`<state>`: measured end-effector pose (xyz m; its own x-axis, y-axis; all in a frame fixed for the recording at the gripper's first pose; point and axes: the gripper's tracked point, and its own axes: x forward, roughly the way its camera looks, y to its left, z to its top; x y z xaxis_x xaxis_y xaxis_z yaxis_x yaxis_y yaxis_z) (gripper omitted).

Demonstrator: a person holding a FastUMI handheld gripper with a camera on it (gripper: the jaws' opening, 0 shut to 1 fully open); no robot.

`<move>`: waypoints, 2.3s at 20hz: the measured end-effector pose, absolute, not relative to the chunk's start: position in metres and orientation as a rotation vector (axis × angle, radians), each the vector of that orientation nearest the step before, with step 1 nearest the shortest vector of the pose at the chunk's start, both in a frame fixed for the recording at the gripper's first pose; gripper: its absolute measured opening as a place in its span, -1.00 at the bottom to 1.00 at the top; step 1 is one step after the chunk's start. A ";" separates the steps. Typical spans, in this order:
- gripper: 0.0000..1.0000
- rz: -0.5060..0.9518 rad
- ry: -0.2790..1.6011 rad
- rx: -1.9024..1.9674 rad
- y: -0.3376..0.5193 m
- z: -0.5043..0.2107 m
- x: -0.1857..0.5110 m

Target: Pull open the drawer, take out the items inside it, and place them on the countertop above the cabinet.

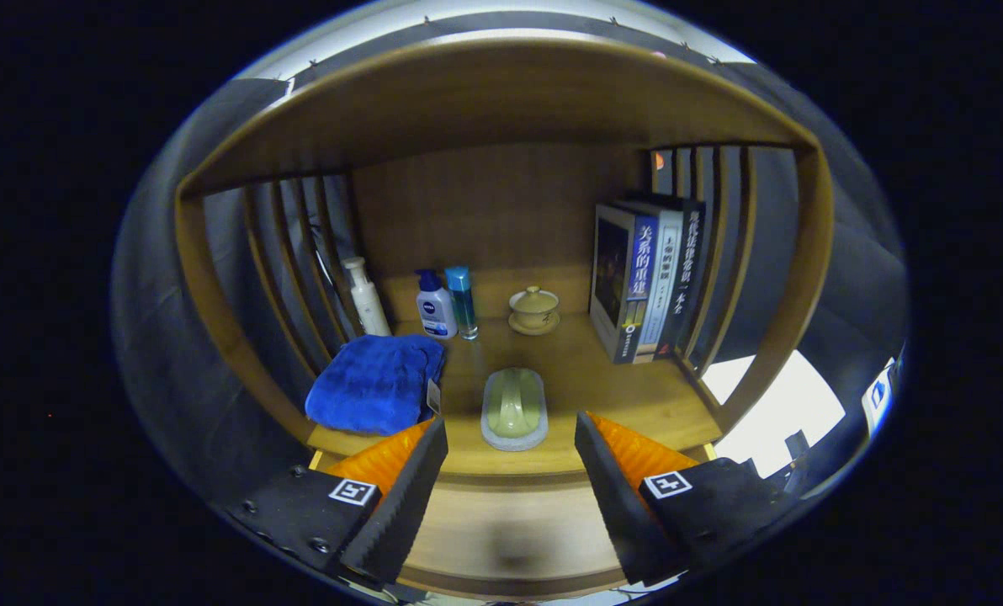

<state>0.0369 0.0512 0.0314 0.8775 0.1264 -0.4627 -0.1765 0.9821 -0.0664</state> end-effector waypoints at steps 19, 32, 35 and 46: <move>0.97 0.088 0.188 -0.039 -0.055 -0.051 -0.120; 0.98 0.053 0.329 -0.069 -0.081 -0.127 -0.134; 0.98 0.088 0.328 -0.057 -0.068 -0.126 -0.130; 0.91 0.080 0.284 -0.092 -0.070 -0.114 -0.106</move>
